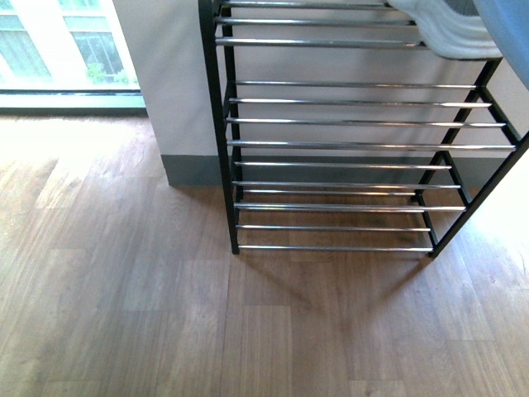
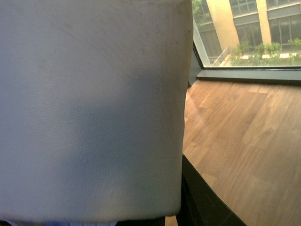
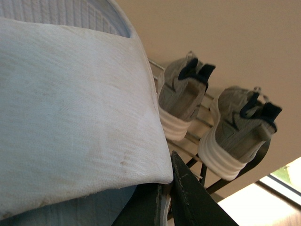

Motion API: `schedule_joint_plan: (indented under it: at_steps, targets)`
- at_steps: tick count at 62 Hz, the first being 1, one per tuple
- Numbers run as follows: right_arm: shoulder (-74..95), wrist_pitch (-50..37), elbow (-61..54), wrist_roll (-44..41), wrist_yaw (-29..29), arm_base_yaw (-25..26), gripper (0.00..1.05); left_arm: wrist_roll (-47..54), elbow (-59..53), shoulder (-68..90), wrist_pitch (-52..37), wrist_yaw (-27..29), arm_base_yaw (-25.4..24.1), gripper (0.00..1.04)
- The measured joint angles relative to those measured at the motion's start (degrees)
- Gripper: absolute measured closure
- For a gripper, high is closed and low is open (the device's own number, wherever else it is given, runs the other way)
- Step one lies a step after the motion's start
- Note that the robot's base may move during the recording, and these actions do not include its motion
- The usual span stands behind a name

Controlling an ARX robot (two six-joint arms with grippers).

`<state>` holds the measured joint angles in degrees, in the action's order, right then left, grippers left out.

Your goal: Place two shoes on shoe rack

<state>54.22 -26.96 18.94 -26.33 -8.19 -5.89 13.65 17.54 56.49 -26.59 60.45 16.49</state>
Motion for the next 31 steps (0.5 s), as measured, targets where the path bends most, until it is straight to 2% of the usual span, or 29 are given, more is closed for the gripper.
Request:
schedule_joint_plan:
  at_steps: [31]
  targets:
    - [-0.1, 0.0, 0.0, 0.0, -0.7, -0.2, 1.03, 0.0, 0.0, 0.0, 0.0, 0.2, -0.1, 1.03]
